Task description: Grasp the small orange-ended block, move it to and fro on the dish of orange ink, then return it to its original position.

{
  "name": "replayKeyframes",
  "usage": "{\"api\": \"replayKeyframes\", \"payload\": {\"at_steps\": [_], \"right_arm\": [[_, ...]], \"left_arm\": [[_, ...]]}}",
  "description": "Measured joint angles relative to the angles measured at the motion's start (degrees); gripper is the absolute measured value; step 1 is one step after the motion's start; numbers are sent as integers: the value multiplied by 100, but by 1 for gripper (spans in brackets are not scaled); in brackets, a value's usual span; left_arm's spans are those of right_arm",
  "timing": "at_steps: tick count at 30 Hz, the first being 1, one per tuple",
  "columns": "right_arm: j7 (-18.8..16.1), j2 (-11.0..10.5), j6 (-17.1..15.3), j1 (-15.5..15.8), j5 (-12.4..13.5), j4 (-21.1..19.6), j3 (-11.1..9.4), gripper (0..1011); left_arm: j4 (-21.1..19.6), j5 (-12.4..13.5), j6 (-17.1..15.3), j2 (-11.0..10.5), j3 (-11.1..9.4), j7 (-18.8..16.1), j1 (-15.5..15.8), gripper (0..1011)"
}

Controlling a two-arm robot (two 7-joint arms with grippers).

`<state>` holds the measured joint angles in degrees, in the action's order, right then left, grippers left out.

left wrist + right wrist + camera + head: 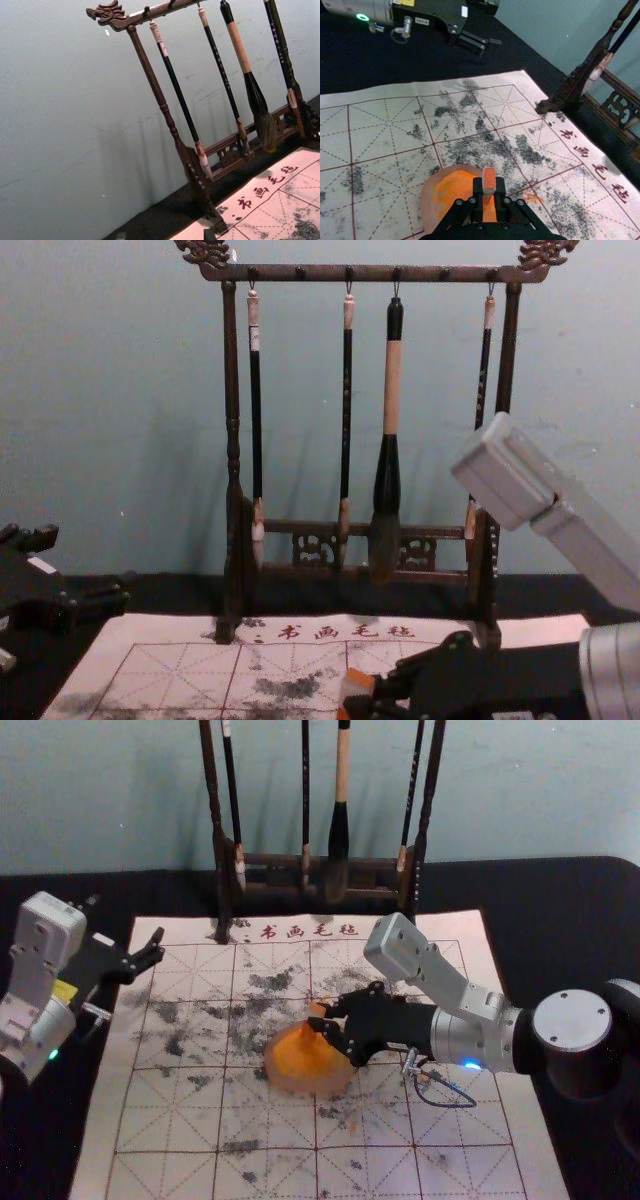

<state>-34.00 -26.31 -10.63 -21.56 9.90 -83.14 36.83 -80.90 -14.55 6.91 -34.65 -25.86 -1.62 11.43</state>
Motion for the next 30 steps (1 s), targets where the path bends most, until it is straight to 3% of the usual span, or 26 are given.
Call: {"api": "replayKeyframes", "payload": {"at_steps": [14, 30], "right_arm": [[61, 53, -17, -13, -55, 69, -76, 129], [22, -205, -10, 254, 12, -279, -200, 129]], "left_arm": [[0, 0, 0, 0, 0, 0, 0, 1001], [0, 0, 0, 0, 0, 0, 0, 1001]]}}
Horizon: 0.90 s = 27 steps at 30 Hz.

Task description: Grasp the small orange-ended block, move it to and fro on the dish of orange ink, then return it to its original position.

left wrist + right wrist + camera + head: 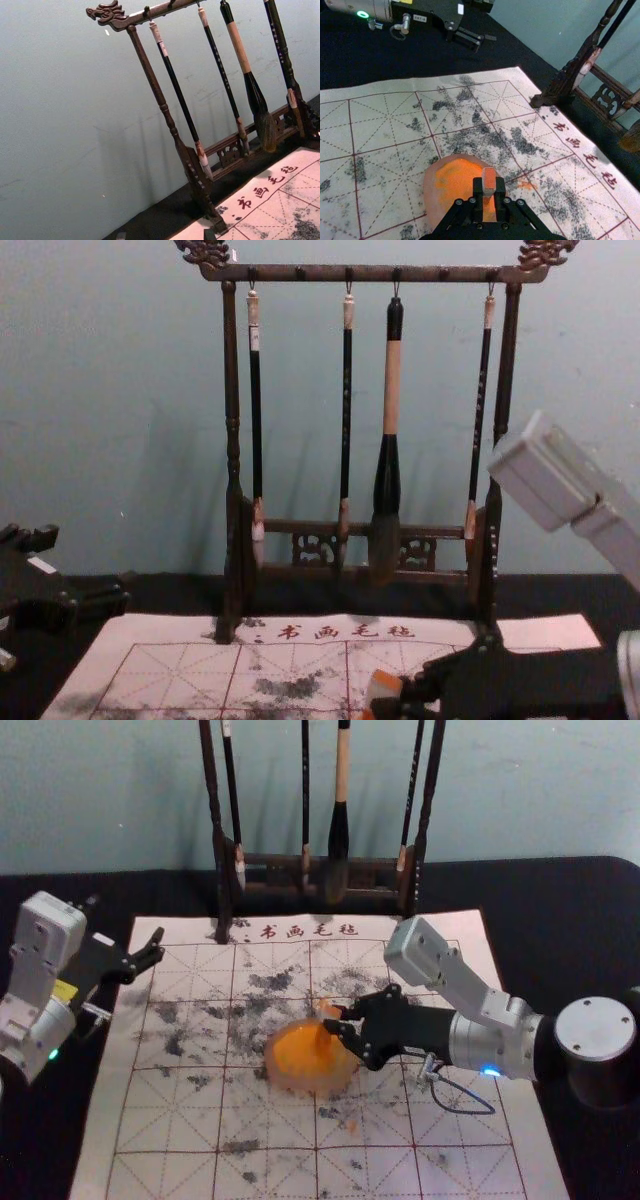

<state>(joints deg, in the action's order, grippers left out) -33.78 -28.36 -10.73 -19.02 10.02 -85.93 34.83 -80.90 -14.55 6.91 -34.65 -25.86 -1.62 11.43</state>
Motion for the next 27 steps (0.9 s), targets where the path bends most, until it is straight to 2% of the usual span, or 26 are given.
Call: {"api": "replayKeyframes", "payload": {"at_steps": [27], "right_arm": [[-23, -209, -25, 294, 133, -354, -70, 129]], "left_arm": [[0, 0, 0, 0, 0, 0, 0, 1001]]}}
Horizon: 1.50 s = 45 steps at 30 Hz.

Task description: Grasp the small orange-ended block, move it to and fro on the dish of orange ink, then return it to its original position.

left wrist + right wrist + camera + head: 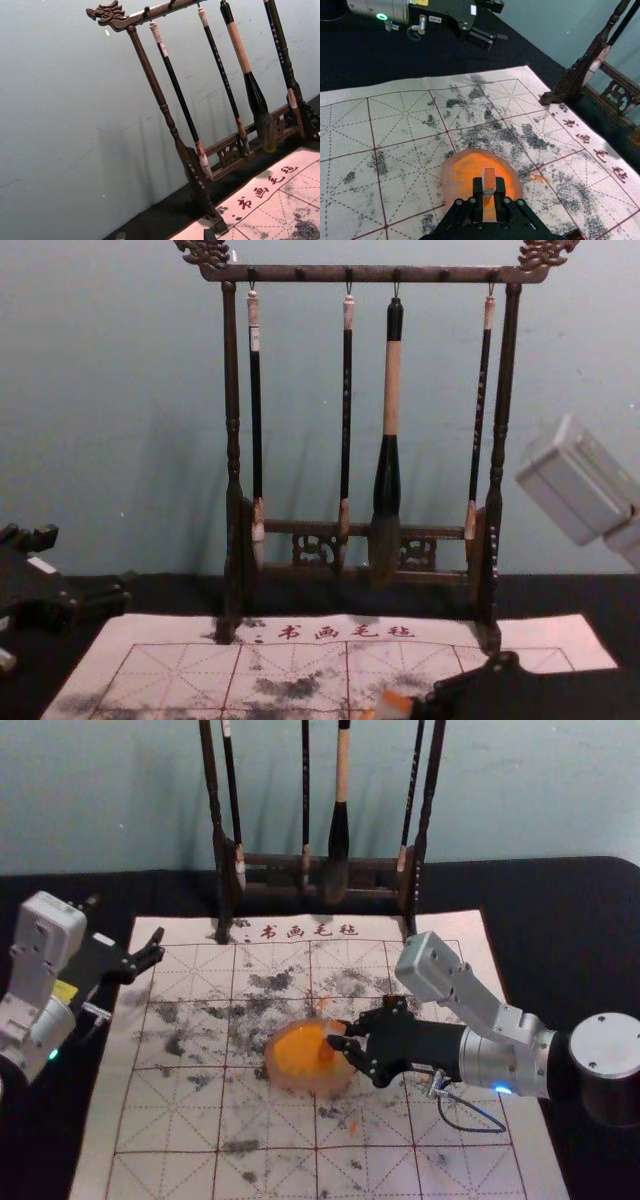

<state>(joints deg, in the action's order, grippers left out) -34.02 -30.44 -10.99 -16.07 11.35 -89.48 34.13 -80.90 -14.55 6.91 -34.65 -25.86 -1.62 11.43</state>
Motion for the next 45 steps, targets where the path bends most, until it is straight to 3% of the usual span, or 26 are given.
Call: {"api": "replayKeyframes", "payload": {"at_steps": [17, 45], "right_arm": [[-36, 36, -3, 25, 21, -55, 101, 129], [4, 419, -39, -269, -44, 331, 299, 129]], "left_arm": [[0, 0, 0, 0, 0, 0, 0, 1001], [0, 0, 0, 0, 0, 0, 0, 1001]]}}
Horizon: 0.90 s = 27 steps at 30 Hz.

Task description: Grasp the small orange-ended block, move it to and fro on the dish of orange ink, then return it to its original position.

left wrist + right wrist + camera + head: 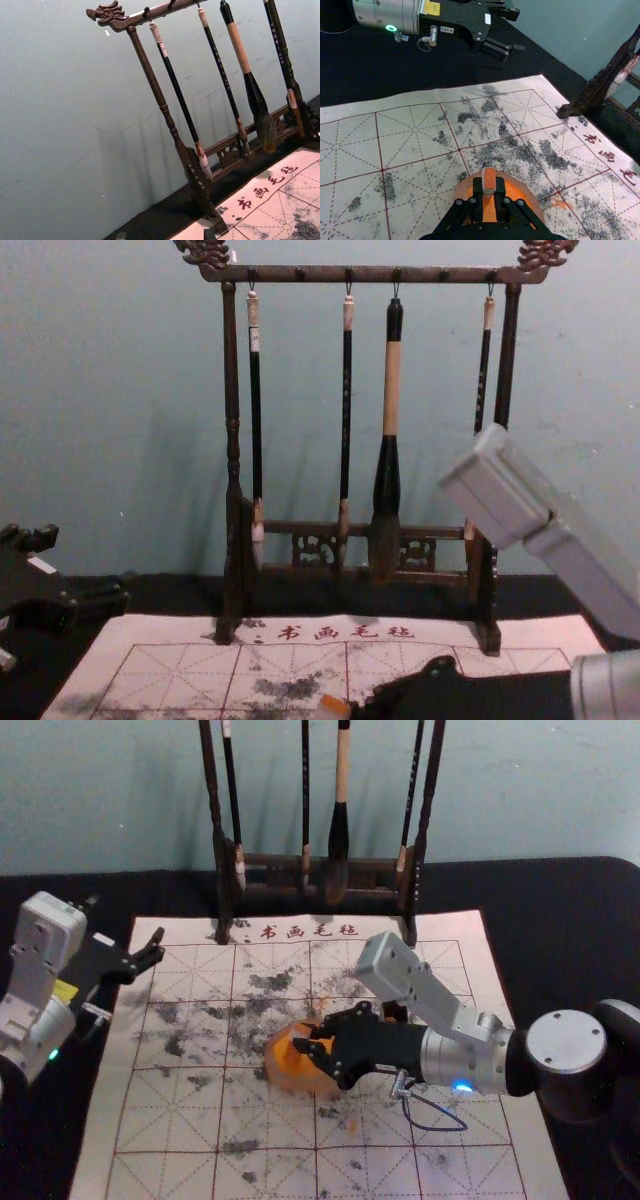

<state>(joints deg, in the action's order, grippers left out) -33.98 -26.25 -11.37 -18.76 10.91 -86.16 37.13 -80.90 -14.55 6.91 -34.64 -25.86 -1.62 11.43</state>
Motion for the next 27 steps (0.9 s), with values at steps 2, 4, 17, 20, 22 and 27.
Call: {"api": "replayKeyframes", "payload": {"at_steps": [2, 4, 17, 20, 22, 27], "right_arm": [[3, 25, 0, -26, -10, 36, 8, 129], [9, 57, -1, -56, -20, 85, 16, 129], [94, 208, -5, -184, -39, 327, -28, 129], [142, 230, -18, -197, -40, 371, -80, 129], [163, 233, -26, -198, -41, 382, -105, 129], [213, 235, -29, -197, -31, 391, -170, 129]], "left_arm": [[0, 0, 0, 0, 0, 0, 0, 1001], [0, 0, 0, 0, 0, 0, 0, 1002], [0, 0, 0, 0, 0, 0, 0, 1001], [0, 0, 0, 0, 0, 0, 0, 1001], [0, 0, 0, 0, 0, 0, 0, 1001], [0, 0, 0, 0, 0, 0, 0, 1001]]}}
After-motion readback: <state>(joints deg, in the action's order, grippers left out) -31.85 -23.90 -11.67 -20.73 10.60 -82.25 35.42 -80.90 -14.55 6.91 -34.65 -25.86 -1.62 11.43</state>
